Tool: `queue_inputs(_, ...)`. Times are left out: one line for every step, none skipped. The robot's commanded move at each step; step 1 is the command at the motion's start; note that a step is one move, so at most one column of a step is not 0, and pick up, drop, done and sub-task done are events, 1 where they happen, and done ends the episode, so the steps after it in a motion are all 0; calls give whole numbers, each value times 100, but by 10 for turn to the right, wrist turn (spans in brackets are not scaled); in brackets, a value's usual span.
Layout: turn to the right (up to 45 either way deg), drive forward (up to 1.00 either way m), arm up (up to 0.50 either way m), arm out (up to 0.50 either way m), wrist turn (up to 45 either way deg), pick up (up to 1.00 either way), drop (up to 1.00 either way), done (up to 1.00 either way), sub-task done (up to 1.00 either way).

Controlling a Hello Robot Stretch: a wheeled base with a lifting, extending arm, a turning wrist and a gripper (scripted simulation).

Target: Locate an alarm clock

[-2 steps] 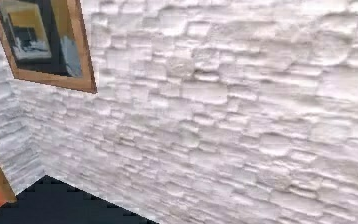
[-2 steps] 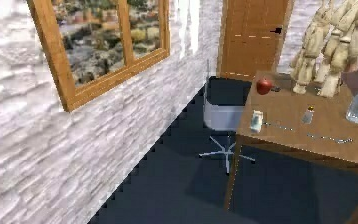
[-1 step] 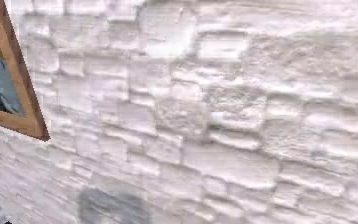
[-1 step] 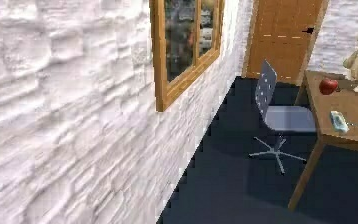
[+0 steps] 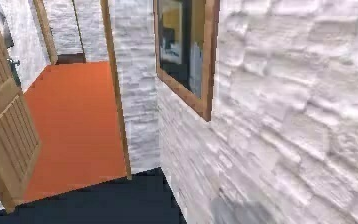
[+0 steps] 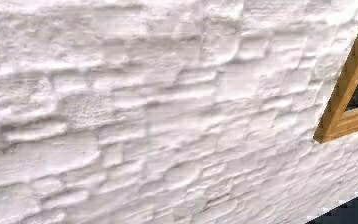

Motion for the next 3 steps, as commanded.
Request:
queue_inputs(-270,0,0,0,0,0,0,0,0)
queue_inputs(0,100,0,0,0,0,0,0,0)
queue_inputs(0,50,0,0,0,0,0,0,0)
